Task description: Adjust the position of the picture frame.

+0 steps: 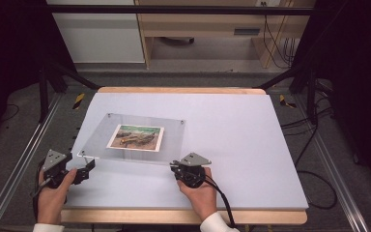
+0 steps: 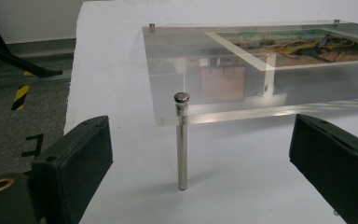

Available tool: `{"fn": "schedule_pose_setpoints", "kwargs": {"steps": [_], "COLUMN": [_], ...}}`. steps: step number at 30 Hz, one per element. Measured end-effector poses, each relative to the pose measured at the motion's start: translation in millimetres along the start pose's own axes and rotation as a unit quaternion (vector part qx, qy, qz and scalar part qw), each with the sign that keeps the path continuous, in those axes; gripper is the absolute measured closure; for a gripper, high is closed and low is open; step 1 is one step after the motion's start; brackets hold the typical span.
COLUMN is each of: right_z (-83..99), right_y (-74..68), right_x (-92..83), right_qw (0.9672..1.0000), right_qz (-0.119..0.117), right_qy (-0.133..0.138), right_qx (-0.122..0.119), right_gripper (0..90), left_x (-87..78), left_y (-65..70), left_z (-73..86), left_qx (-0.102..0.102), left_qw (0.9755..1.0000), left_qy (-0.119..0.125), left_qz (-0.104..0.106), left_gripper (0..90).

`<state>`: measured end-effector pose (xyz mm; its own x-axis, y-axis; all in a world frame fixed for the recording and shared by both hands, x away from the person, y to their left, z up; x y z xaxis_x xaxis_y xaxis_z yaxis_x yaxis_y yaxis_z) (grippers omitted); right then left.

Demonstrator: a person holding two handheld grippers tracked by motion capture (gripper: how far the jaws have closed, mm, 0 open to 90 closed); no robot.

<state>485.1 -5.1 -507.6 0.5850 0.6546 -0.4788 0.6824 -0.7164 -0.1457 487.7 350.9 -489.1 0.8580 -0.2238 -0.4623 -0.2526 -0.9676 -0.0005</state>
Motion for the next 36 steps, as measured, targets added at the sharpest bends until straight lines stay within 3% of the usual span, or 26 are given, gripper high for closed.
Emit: {"fn": "schedule_pose_setpoints", "kwargs": {"steps": [5,10,15,17,20,25,31,36], "right_z": [-4.2,-5.8,-11.1,-15.5,-18.9,-21.2,-21.8,-19.7], "right_y": [2.2,5.6,3.3,1.5,0.1,0.7,2.0,4.4], "right_x": [-2.5,-3.6,-5.3,-6.9,-8.0,-8.7,-8.8,-8.5], "right_qw": [0.9998,0.9994,0.9992,0.999,0.999,0.9987,0.9983,0.9982], "right_qz": [-0.003,-0.007,-0.016,-0.021,-0.024,-0.026,-0.027,-0.026], "right_qy": [0.02,0.026,0.03,0.03,0.025,0.021,0.019,0.011], "right_qx": [0.008,0.02,0.024,0.024,0.029,0.038,0.048,0.054], "right_gripper": [85.0,85.2,85.3,85.3,85.3,85.3,85.3,85.3], "left_x": [-4.9,-5.1,-2.3,0.6,6.8,9.9,14.9,12.1], "left_y": [-0.1,-2.3,-3.3,-2.7,-6.5,-8.6,-8.0,-10.2], "left_z": [0.8,6.0,8.5,9.5,11.0,6.4,4.6,-0.5], "left_qx": [-0.019,-0.016,-0.015,-0.017,-0.021,-0.027,-0.037,-0.064], "left_qw": [0.9997,0.9996,0.9994,0.9991,0.9991,0.9994,0.9987,0.9968], "left_qy": [-0.002,-0.02,-0.028,-0.03,-0.03,-0.007,0.006,0.031], "left_qz": [0.012,0.012,0.016,0.026,0.02,0.021,0.035,0.036], "left_gripper": [8.4,10.4,19.2,31.9,42.4,60.3,73.0,80.4]}}
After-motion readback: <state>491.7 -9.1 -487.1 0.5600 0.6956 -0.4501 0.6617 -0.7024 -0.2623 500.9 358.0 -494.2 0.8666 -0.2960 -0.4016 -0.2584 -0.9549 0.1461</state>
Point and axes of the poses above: each handheld gripper's, and its own axes: x roughly forward along the jaws, z roughly out of its underside, y roughly to its right, the point moved 6 cm from there along x, roughly forward along the jaws, and after that the axes turned 4 degrees about -z, right-handed, at the moved point
